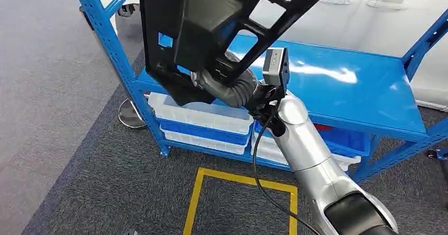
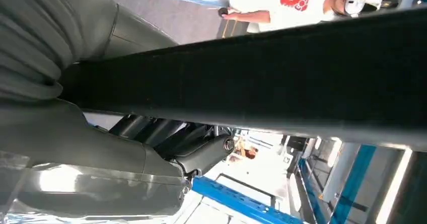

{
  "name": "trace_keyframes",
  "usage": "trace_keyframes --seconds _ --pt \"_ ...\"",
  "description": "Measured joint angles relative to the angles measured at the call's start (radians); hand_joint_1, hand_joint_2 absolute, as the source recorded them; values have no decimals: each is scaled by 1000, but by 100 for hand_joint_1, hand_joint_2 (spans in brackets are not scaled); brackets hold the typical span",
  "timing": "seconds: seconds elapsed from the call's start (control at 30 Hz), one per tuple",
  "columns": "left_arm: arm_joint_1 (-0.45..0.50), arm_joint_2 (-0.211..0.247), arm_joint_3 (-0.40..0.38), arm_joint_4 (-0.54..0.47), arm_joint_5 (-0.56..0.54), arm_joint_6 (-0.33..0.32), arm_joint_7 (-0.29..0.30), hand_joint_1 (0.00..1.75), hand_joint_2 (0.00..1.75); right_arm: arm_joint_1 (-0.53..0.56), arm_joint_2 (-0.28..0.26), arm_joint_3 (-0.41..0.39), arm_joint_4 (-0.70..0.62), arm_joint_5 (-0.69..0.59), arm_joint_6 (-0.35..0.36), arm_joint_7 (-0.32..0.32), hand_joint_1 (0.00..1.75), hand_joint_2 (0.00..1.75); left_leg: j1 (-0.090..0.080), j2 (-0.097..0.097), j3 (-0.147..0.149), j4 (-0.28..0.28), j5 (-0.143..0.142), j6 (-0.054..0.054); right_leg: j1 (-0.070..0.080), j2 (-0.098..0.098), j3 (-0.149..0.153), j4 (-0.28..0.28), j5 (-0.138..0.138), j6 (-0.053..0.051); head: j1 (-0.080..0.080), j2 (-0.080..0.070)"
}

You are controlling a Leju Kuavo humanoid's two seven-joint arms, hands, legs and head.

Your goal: Take the parts from the cabinet and place them on the table.

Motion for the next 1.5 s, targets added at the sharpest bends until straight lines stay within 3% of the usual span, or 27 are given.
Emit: trace_keyframes --seconds 0.03,0.07,0.1,0.17,0.23,0.3,0.37,0.4,0.47,0.53,0.57,0.6,0.7,0.73,0.77,0.8,0.87,0.9,0.97,1.07,1.1,1.2,1.27,1.3,1.37,1.43,1.5 --pt "0 0 0 0 0 -1 0 0 175 -2 0 0 0 0 0 0 175 175 0 0 -7 8 1 -2 0 0 67 -100 23 -5 0 0" --pt "0 -1 0 0 0 -2 0 0 175 -4 0 0 0 2 0 0 175 175 -2 -1 -16 15 3 -5 4 0 100 -160 0 -12 0 0" --pt "-1 -2 0 0 0 -2 0 0 175 -3 2 0 -2 3 0 1 175 175 -2 -1 -18 16 7 -12 11 1 89 -148 22 -18 -2 0" --pt "-1 -3 0 0 0 -3 0 0 175 -4 2 0 -3 6 -6 3 175 175 -1 -1 -21 15 18 -25 13 2 84 -154 23 -28 0 0" --pt "0 -3 0 0 0 -3 0 0 175 -3 2 0 -6 6 -8 7 175 175 -2 -2 -27 15 17 -36 1 -3 80 -168 42 -44 1 0" --pt "1 -3 0 0 -2 -3 0 0 175 -3 3 0 -8 6 -12 7 175 175 3 -3 -52 92 -68 -49 1 -4 67 -171 56 -55 -2 0" --pt "1 -3 0 0 -2 -3 1 0 175 0 3 0 -9 8 -13 8 175 175 10 -3 -104 253 -162 -61 2 -4 47 -170 71 -56 -2 0" --pt "1 -3 0 0 -3 -3 2 0 175 3 3 0 -8 9 -13 8 175 175 12 -3 -120 317 -182 -65 2 -4 36 -169 78 -55 -2 0" --pt "1 -3 0 0 -6 -3 3 0 175 8 3 0 -8 9 -13 9 175 175 15 -3 -78 288 -146 -67 1 -4 19 -166 90 -51 -2 0" --pt "0 -2 0 0 -8 -3 3 0 175 8 3 0 -10 9 -13 10 175 175 15 -3 42 109 -81 -62 0 -3 7 -162 99 -44 -2 0" --pt "-3 -2 0 0 -8 -3 4 0 175 8 3 0 -13 9 -13 10 175 175 15 -3 95 17 -88 -56 0 -3 4 -160 103 -40 -2 0" --pt "-5 -2 0 0 -9 -3 5 0 175 6 3 0 -16 9 -13 10 175 175 9 -5 111 -6 -96 -50 3 -3 0 -161 108 -32 0 0" --pt "-4 -2 0 0 -9 -3 6 0 175 4 3 0 -17 10 -13 10 175 175 1 -6 96 -4 -79 -34 -1 -4 -1 -171 129 -13 -5 0" --pt "-3 -3 0 0 -9 -3 7 0 175 5 3 0 -17 10 -13 11 175 175 8 -4 94 -17 -65 -24 3 -4 -5 -172 131 -5 -5 0" --pt "-4 -3 0 0 -9 -3 7 0 175 4 2 0 -17 11 -13 11 175 175 9 1 88 -22 -53 -17 -2 -2 -15 -157 105 -3 -5 0" --pt "-4 -3 0 0 -9 -3 8 0 175 3 2 -1 -17 11 -12 11 175 175 9 2 77 -22 -44 -7 -1 -2 -36 -106 51 -3 -4 0" --pt "-4 -3 0 0 -8 -3 8 0 175 5 1 -1 -16 11 -12 11 175 175 6 2 55 -20 -31 -2 -1 -1 -92 58 -47 1 -4 0" --pt "-4 -3 0 0 -8 -3 8 0 175 6 0 -1 -15 11 -12 11 175 175 4 2 43 -18 -24 -2 -1 -1 -113 130 -72 3 -4 0" --pt "-2 -3 0 0 -8 -4 8 0 175 9 0 -1 -14 12 -12 11 175 175 3 2 24 -11 -14 -4 -1 -2 -89 130 -46 3 -4 0" --pt "-2 -3 0 0 -7 -4 8 0 175 5 0 -1 -14 12 -12 11 175 175 3 1 2 7 -7 -10 -1 -2 77 -119 30 -7 -5 0" --pt "-3 -3 0 0 -7 -4 8 0 175 4 0 -1 -14 12 -12 11 175 175 -2 1 -9 13 -5 -16 5 -1 96 -158 10 -14 -6 0" --pt "-3 -3 0 0 -2 -6 7 0 175 5 1 -1 -14 13 -12 11 175 175 2 1 -13 10 11 -35 11 1 81 -156 26 -28 -7 0" --pt "-3 -2 0 0 -3 -8 -3 0 175 4 1 0 -14 19 -13 11 175 175 4 -1 -20 16 0 -46 1 -5 79 -171 42 -46 -5 0" --pt "-3 -3 0 0 -3 -8 -6 0 175 4 1 0 -14 22 -13 11 175 175 3 -1 -34 51 -37 -50 0 -4 75 -173 47 -54 -7 0" --pt "-3 -3 0 0 -3 -9 -11 0 175 4 3 0 -14 25 -14 11 175 175 9 -1 -90 207 -126 -61 1 -6 64 -173 56 -58 -7 0" --pt "-3 -3 0 0 -3 -9 -18 0 175 6 3 0 -14 27 -14 11 175 175 12 -1 -130 328 -166 -68 2 -6 54 -172 63 -57 -7 0" --pt "-3 -3 0 0 -3 -8 -22 0 175 7 3 0 -13 27 -15 12 175 175 13 -1 -77 255 -115 -67 2 -5 48 -171 68 -54 -7 0"
